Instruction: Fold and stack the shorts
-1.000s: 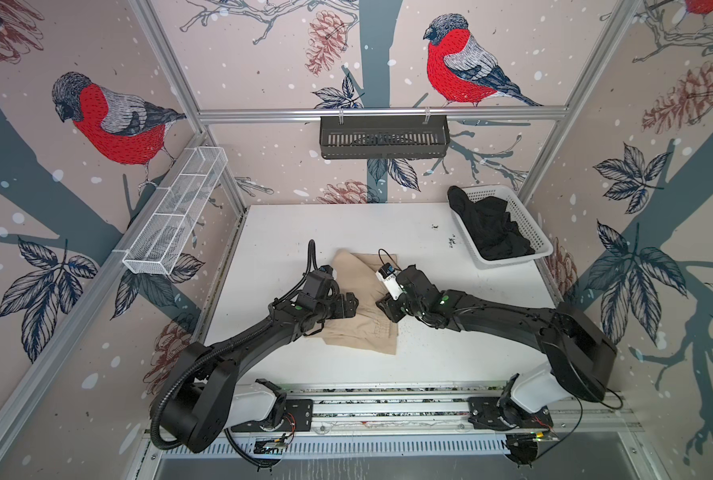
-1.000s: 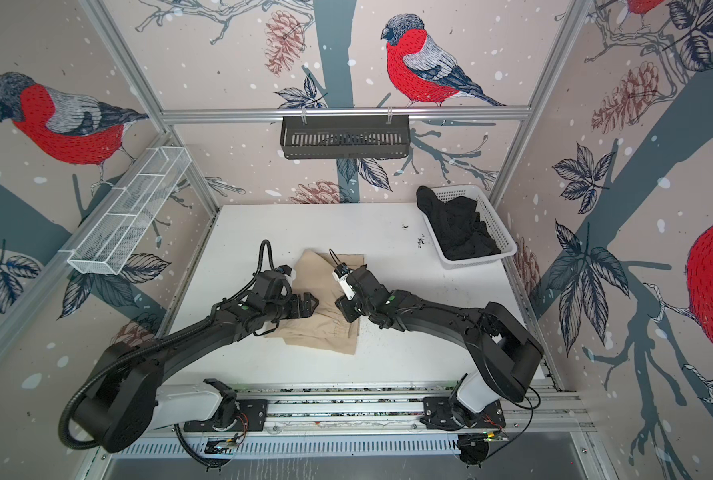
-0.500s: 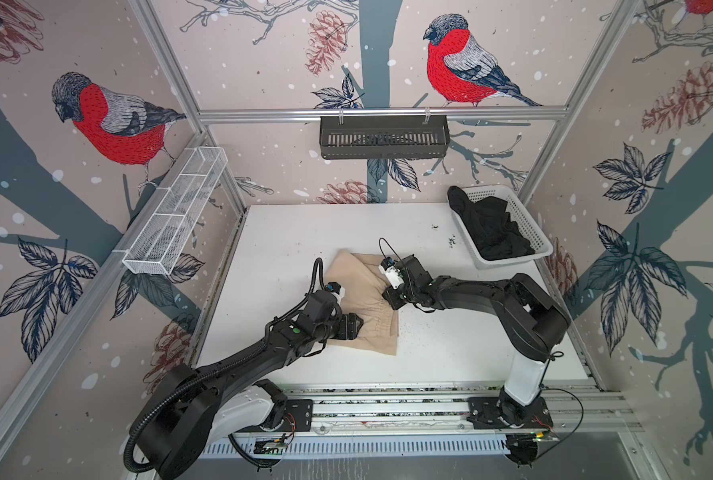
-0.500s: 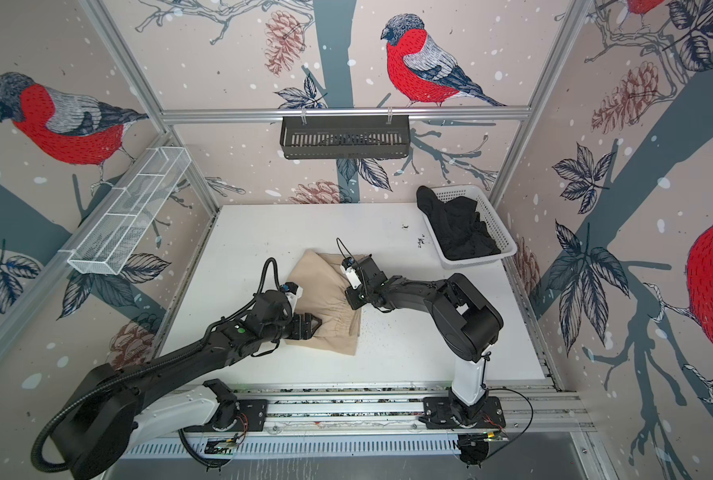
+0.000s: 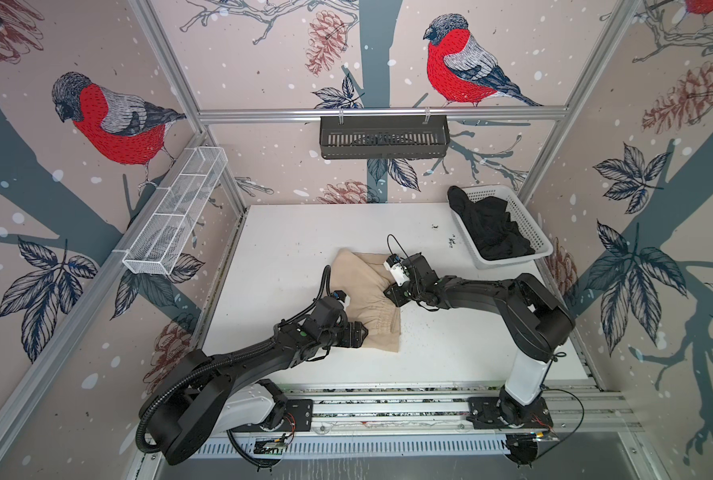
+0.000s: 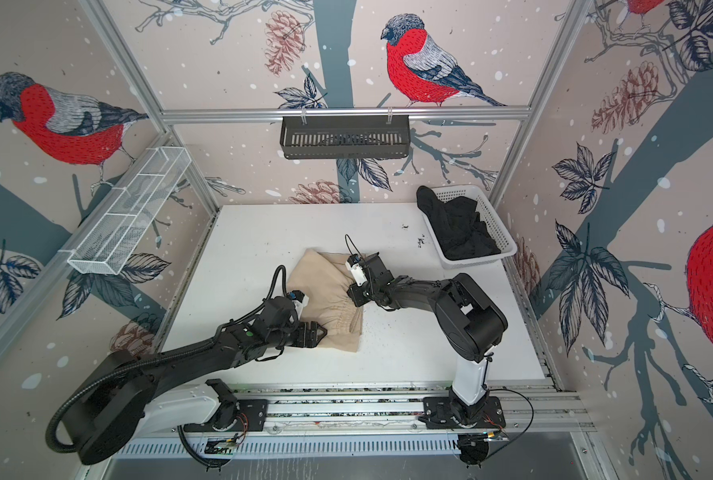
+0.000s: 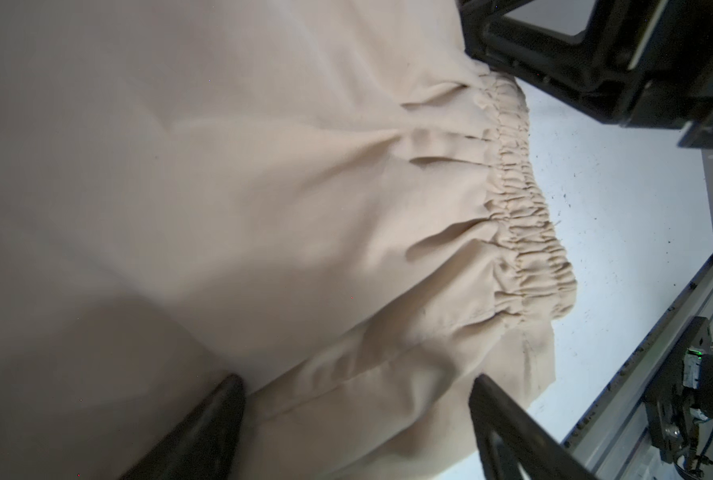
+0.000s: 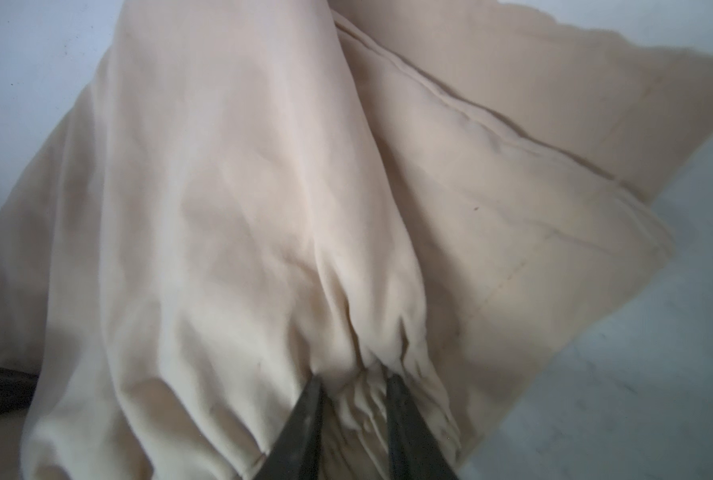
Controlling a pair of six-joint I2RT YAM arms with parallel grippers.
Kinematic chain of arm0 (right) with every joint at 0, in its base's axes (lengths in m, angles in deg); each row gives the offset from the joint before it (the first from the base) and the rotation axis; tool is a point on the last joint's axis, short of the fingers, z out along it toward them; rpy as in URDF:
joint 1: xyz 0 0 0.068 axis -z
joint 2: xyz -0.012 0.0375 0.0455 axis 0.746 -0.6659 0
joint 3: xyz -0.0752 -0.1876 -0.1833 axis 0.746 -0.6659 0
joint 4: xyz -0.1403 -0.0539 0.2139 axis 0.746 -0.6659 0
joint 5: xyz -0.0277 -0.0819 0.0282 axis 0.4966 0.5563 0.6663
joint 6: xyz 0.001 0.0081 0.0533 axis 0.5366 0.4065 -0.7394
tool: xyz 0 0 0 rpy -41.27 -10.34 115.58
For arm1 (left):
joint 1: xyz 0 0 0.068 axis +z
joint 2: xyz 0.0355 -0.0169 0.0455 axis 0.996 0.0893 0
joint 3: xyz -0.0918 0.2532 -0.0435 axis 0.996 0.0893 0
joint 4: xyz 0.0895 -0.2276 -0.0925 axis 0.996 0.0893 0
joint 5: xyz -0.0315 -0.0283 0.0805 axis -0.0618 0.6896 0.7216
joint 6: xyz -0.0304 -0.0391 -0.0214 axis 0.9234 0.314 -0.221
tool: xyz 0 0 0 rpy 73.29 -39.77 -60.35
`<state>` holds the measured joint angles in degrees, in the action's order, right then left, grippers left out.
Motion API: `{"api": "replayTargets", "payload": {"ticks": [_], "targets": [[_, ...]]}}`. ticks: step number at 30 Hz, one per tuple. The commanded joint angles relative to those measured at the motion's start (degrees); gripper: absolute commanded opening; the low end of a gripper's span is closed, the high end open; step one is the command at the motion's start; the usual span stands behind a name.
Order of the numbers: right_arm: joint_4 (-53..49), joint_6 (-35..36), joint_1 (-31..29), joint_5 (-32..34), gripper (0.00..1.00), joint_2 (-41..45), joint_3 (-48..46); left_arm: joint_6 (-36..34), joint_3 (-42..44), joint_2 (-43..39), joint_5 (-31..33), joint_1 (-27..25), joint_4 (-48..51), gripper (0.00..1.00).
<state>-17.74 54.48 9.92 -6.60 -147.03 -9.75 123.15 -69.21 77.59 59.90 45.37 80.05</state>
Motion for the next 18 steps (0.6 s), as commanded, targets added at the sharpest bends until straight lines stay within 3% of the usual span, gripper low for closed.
{"api": "replayTargets", "payload": {"ticks": [1, 9, 14, 18], "targets": [[-0.8, -0.2, -0.2, -0.3, 0.43, 4.1, 0.0, -1.6, -4.1, -1.4, 2.3, -0.1, 4.2, 0.92], [-3.7, -2.5, 0.1, -1.8, 0.72, 16.6, -5.9, -8.1, -18.1, -2.7, 9.1, -0.1, 15.3, 0.97], [-5.7, -5.2, -0.2, -4.3, 0.82, 22.1, -12.7, -9.3, -24.6, -4.4, 19.8, 0.4, 21.8, 0.97], [-2.6, -8.0, -2.1, -8.1, 0.88, 25.1, -19.4, -12.4, -25.0, -7.2, 19.3, 3.7, 21.2, 0.97]]}}
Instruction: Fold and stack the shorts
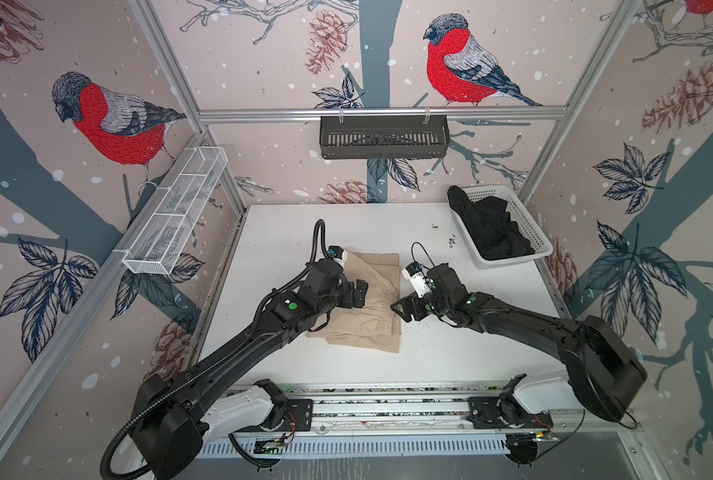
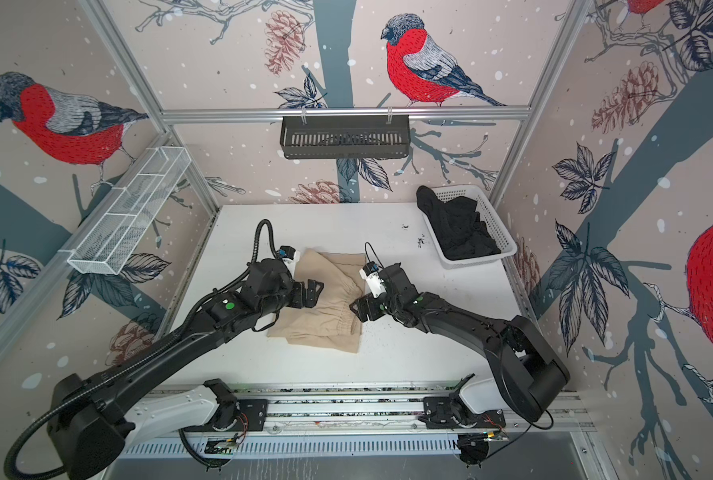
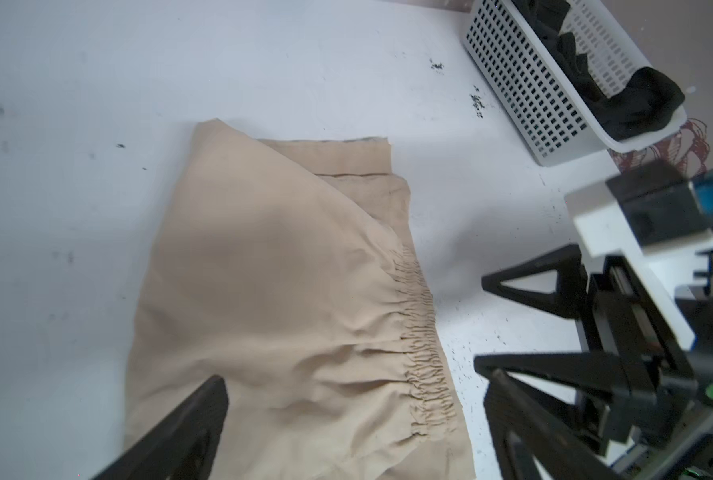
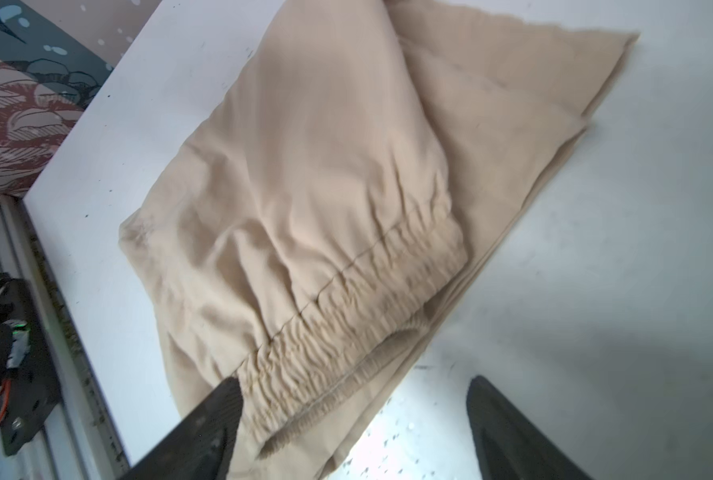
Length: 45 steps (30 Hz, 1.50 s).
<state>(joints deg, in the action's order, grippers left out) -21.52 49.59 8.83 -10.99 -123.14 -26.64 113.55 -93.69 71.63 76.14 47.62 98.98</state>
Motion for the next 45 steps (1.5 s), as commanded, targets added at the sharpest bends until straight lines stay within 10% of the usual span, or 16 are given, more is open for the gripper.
{"api": "replayTargets", "payload": {"ticks": [1, 12, 27, 36, 45], "targets": [[2.4, -4.1, -1.7, -4.5, 0.89, 1.2, -3.9, -3.0, -0.4, -2.0, 1.7, 3.1, 2.0, 0.97], [8.3, -8.4, -9.0, -1.0, 0.88, -6.1, -3.1, -4.7, 2.3, -5.4, -2.5, 8.1, 1.3, 0.97], [5.0, -8.1, -19.9, -5.1, 0.87, -30.3, 22.4, 3.3, 7.0, -7.5, -3.1, 15.6, -1.5, 0.97], [-5.4, -1.3, -14.7, 1.1, 0.88, -20.8, 22.1, 10.5, 16.2, -9.1, -3.5, 18.0, -6.3, 0.97], [-2.2, -0.9, -12.5, 3.0, 0.79, -15.6, 15.6, 23.6, 29.4, -9.6, -20.7, 16.7, -17.2, 0.97]]}}
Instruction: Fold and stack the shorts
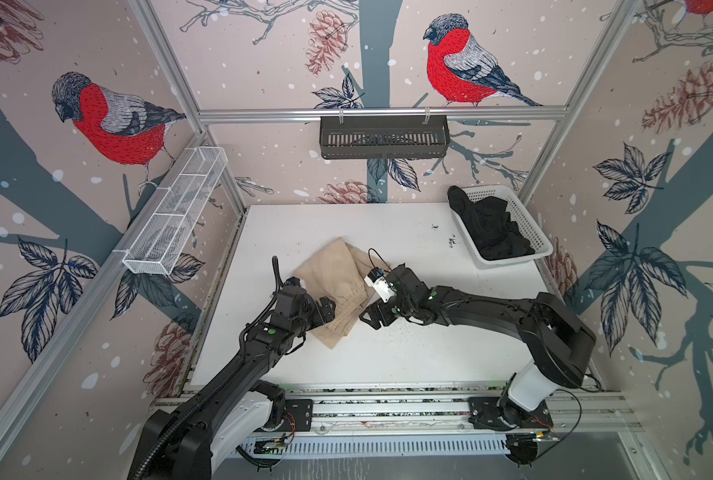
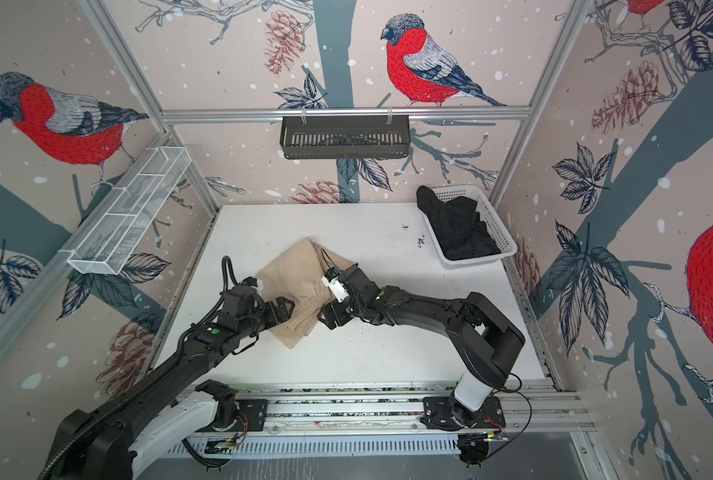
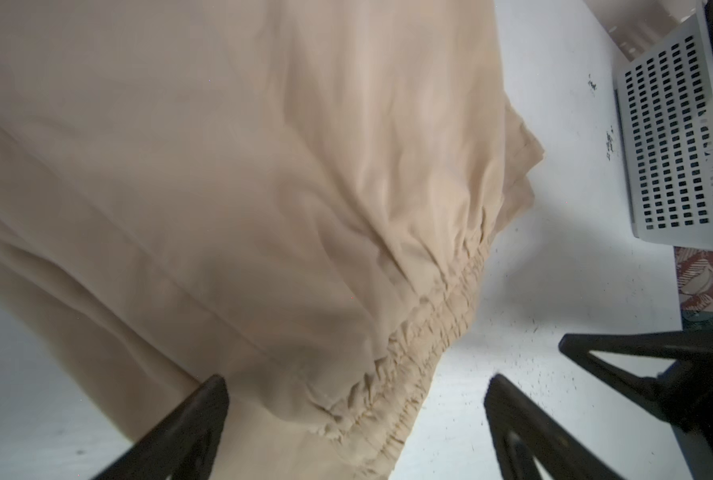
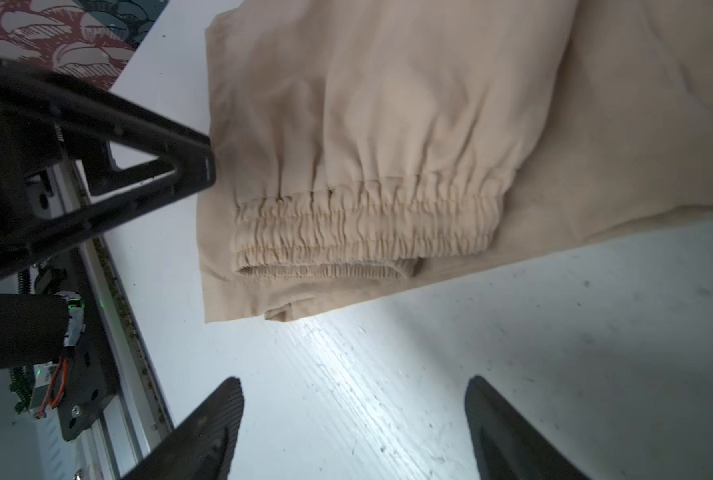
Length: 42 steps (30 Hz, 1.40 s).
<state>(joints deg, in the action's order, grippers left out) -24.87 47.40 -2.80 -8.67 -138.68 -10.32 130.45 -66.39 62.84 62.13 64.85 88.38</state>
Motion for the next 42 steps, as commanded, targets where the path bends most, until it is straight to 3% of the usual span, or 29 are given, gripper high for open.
{"api": "replayTargets", "payload": {"ticks": [1, 6, 12, 19, 20, 24, 27, 29, 31, 32, 33, 37, 42], "targets": [[0.5, 2.3, -2.2, 1.8, 0.74, -0.8, -0.5, 6.4, 1.7, -2.1, -5.4, -0.5, -4.3, 0.97], [0.9, 5.7, -7.6, 4.2, 0.48, -7.2, 1.2, -0.1, -6.0, -9.8, 7.8, -0.1, 8.2, 0.96], [6.0, 6.1, -9.5, 4.2, 0.32, -17.2, 9.0, -5.2, -14.2, -10.2, 11.9, 1.5, 15.4, 0.97], [8.7, 4.8, -11.5, -1.5, 0.3, -31.5, 27.6, -4.7, -13.9, -10.8, 11.9, 2.0, 16.8, 0.97], [8.7, 4.4, -11.9, -2.5, 0.34, -33.2, 30.5, -4.6, -13.9, -11.4, 12.5, 2.2, 17.1, 0.97], [12.6, 2.0, -11.0, -3.7, 0.42, -30.1, 28.4, -4.7, -13.8, -12.1, 12.5, 2.9, 18.3, 0.94], [16.4, 0.2, -8.4, -3.5, 0.46, -22.4, 19.4, -4.5, -11.9, -11.8, 9.7, 2.9, 16.6, 0.83], [17.3, 0.1, -6.9, -1.3, 0.47, -16.5, 12.7, -4.1, -9.7, -11.2, 7.1, 2.9, 14.2, 0.67], [17.4, 0.1, -5.2, 1.0, 0.47, -10.3, 6.2, -3.4, -7.2, -10.0, 3.6, 2.9, 10.6, 0.39], [17.4, -0.1, -4.2, 2.0, 0.47, -6.9, 2.8, -2.5, -5.6, -9.1, 1.4, 2.9, 8.3, 0.16], [17.6, -0.5, -3.2, 3.2, 0.47, -3.6, -0.6, -1.1, -3.7, -8.1, -0.9, 2.9, 5.8, 0.03], [16.7, -1.9, 0.6, 6.4, 0.46, 7.7, -11.1, 2.7, 2.2, -2.8, -5.3, 2.1, -2.9, 0.0], [13.0, -2.3, 3.8, 10.6, 0.45, 20.6, -19.3, 2.8, 4.0, 2.9, -2.9, 1.1, -8.4, 0.0]]}}
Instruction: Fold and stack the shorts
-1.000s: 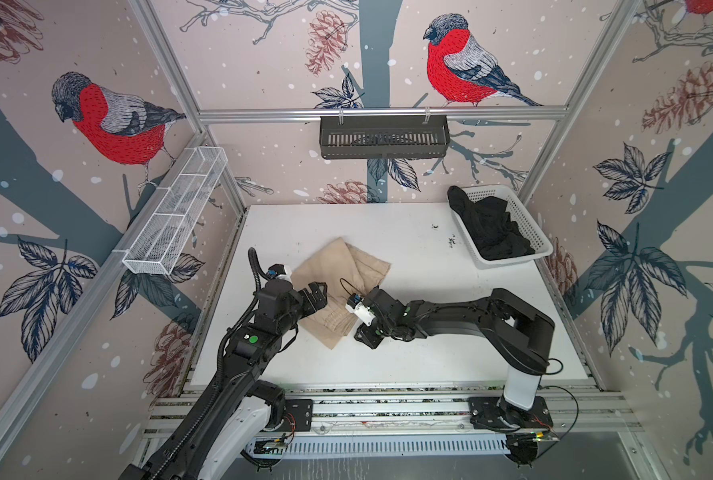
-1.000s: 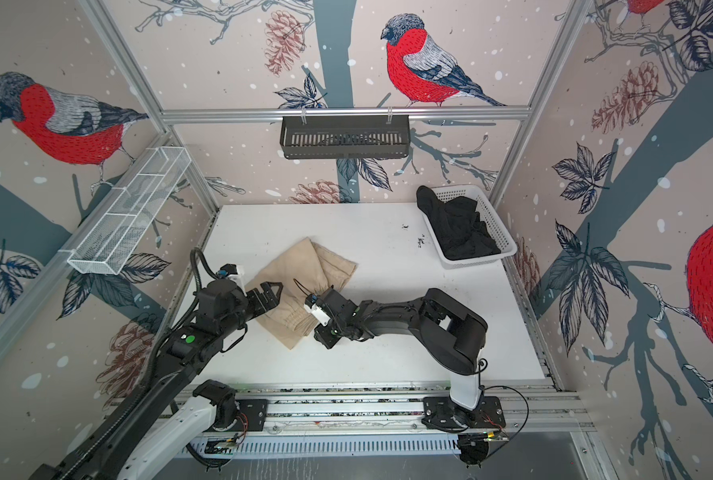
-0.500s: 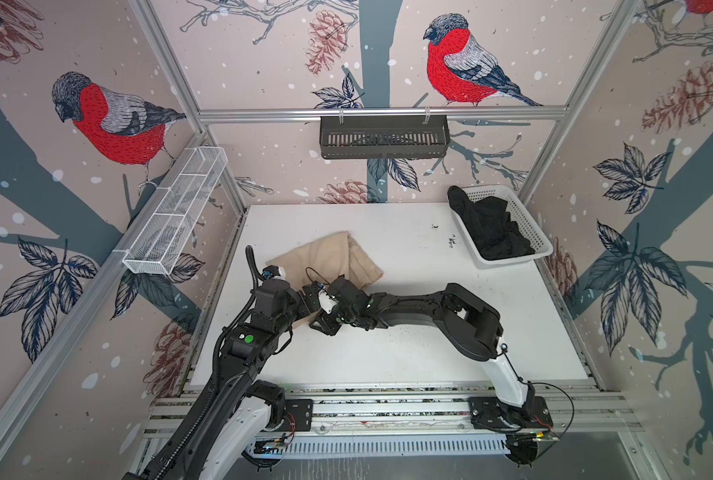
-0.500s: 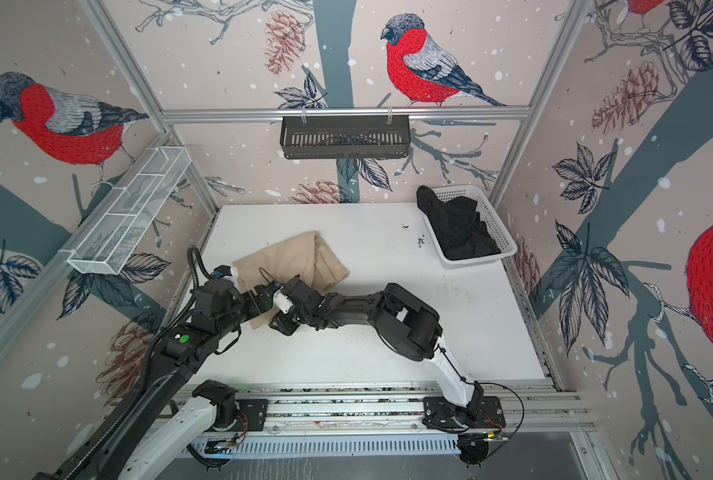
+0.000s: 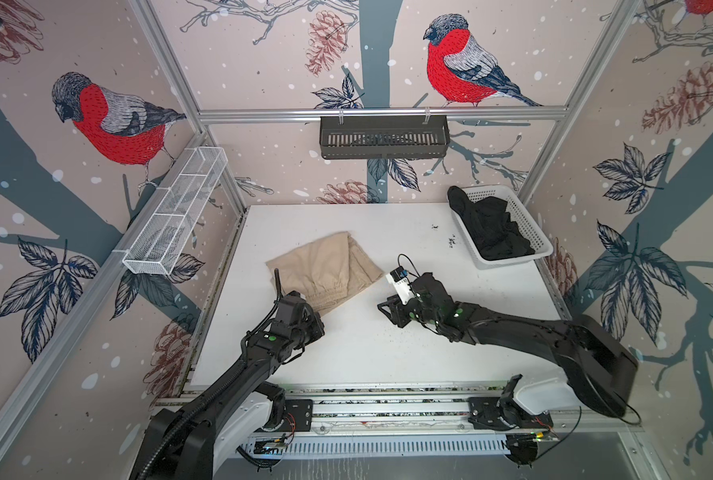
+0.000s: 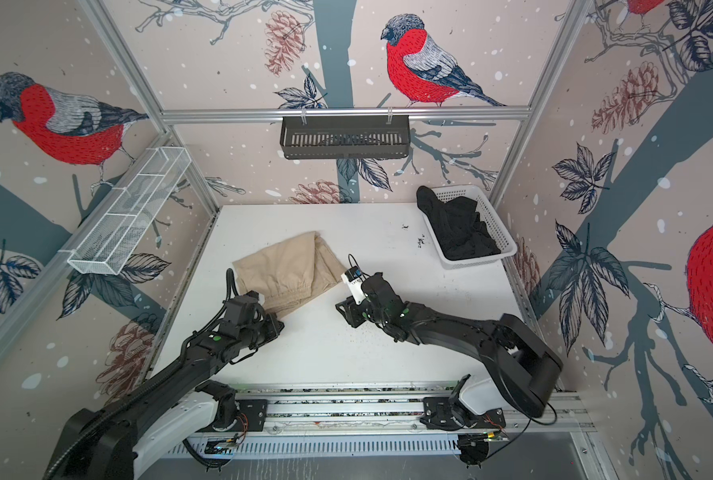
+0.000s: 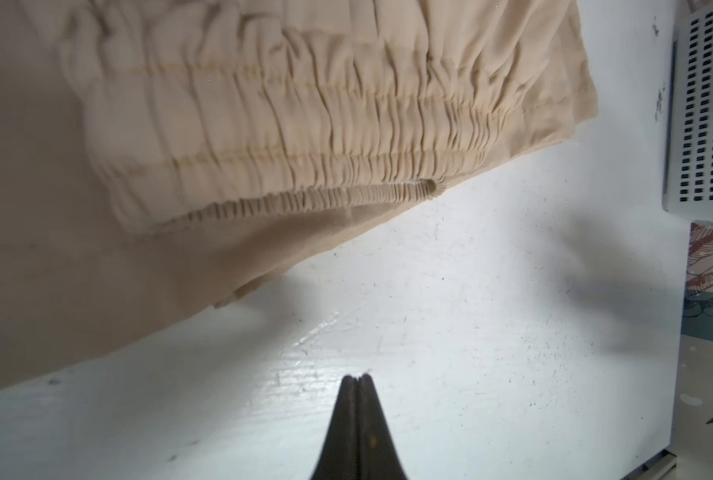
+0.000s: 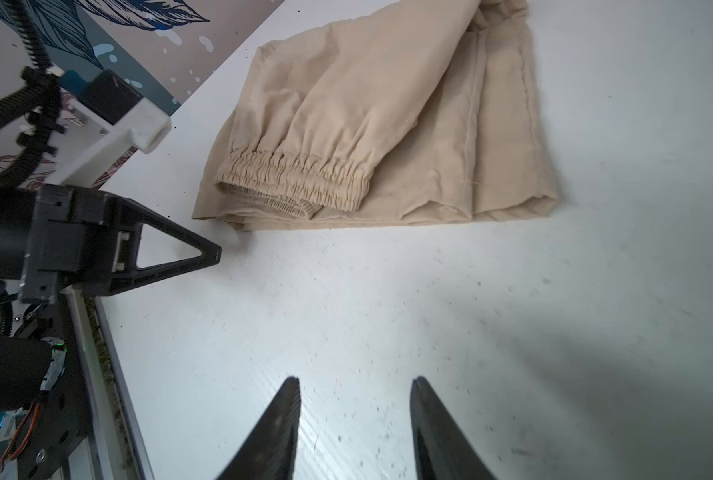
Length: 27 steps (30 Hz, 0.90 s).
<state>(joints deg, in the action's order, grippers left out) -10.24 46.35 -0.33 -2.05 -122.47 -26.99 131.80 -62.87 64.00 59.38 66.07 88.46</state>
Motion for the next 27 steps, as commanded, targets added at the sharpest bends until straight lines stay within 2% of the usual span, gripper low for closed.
{"api": "replayTargets", "payload": {"ticks": [1, 6, 9, 12, 16, 22, 27], "targets": [[-2.3, -1.4, 2.4, 4.0, 0.45, 6.3, -3.9, 1.4, 0.8, 3.0, 0.1, -0.1, -11.0, 0.0], [-5.8, -2.1, 6.9, 4.8, 0.45, 17.0, -8.4, 2.8, -0.7, 10.1, -0.3, -2.5, -20.3, 0.0], [-7.2, -2.7, 9.0, 4.8, 0.45, 21.5, -10.6, 2.2, -3.8, 16.1, 0.4, -5.5, -21.3, 0.0], [-8.0, -3.3, 10.4, 4.6, 0.45, 24.5, -12.0, 0.3, -8.2, 23.2, -1.7, -5.7, -18.2, 0.0], [-9.7, -3.3, 11.3, 4.3, 0.46, 26.7, -12.6, -1.9, -9.9, 29.4, -2.3, -5.6, -20.8, 0.0], [-11.6, -3.7, 11.7, 4.8, 0.47, 28.9, -13.4, -8.7, -15.8, 34.0, 2.8, -3.2, -12.2, 0.0], [-9.9, -3.3, 11.9, 4.3, 0.48, 28.2, -13.7, -13.8, -18.4, 35.6, 8.4, 2.5, -8.7, 0.0]]}}
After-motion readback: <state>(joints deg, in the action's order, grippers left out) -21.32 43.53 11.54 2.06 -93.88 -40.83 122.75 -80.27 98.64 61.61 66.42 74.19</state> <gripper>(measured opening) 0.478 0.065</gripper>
